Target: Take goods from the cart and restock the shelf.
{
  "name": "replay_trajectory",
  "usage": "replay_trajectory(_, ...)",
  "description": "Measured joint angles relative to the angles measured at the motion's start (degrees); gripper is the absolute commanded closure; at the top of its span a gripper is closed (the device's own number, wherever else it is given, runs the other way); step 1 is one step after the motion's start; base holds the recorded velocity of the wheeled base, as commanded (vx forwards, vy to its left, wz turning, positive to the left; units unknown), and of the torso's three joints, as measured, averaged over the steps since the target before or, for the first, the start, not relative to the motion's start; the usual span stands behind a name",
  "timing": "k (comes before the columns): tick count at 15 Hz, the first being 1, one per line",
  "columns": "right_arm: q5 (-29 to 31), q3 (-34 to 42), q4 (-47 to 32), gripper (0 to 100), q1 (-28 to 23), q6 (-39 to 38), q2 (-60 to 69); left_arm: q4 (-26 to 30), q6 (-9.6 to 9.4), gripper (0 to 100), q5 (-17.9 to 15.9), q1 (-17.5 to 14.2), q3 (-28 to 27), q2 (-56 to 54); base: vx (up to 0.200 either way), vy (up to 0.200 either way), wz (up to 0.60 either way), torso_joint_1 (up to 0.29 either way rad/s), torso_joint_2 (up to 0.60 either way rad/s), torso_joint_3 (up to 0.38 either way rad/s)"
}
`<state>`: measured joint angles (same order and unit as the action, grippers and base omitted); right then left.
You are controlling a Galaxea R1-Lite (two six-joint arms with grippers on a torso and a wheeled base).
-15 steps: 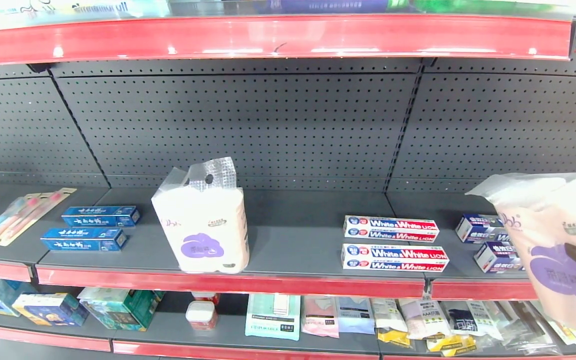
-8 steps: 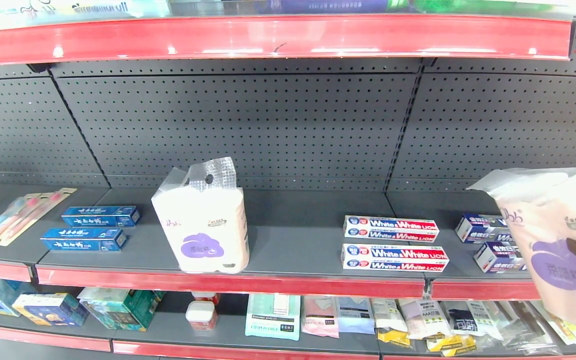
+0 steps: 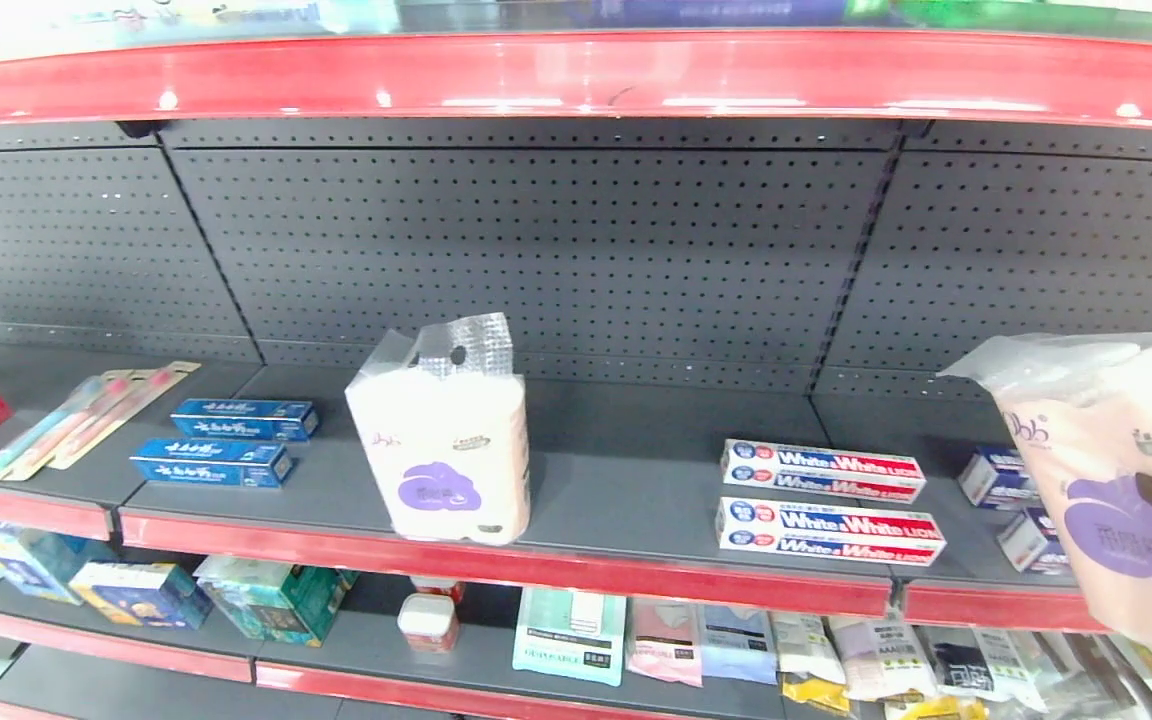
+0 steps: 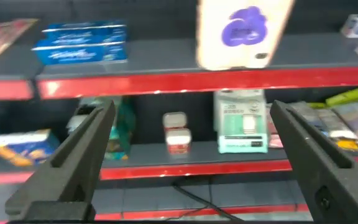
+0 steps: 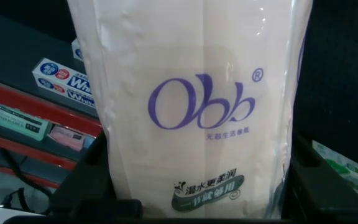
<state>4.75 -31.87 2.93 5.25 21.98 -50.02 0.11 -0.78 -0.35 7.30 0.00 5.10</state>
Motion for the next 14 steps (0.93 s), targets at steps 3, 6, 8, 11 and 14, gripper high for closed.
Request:
replay_trajectory(3,0.0,-0.1,0.1,100,-0.1,0.0,-0.1,0.0,0.0,0,0.0,0.0,0.0,0.0,0.0,0.0,0.6,0.009,0.0,0.001)
replay_trajectory(6,0.0,-1.1,0.8,100,-0.3,0.1,-0.5,0.0,-0.01,0,0.0,0.0,0.0,0.0,0.0,0.0,0.2,0.001,0.0,-0.001)
replay_trajectory(8,-0.1,-2.5,3.1,100,-0.4,0.1,-2.2,0.0,0.12,0,0.0,0.1,0.0,0.0,0.0,0.0,0.0,0.0,0.0,0.0)
replay_trajectory(11,-2.0,-5.6,9.3,100,0.8,-0.5,-8.6,0.0,0.32,0,-0.3,0.1,0.0,0.0,0.0,0.0,0.0,0.0,0.0,0.0)
replay_trajectory(14,-6.7,-7.1,13.8,100,4.5,-3.3,-15.9,0.0,0.6,0,-0.4,0.0,0.0,0.0,0.0,0.0,0.0,0.0,0.0,0.0)
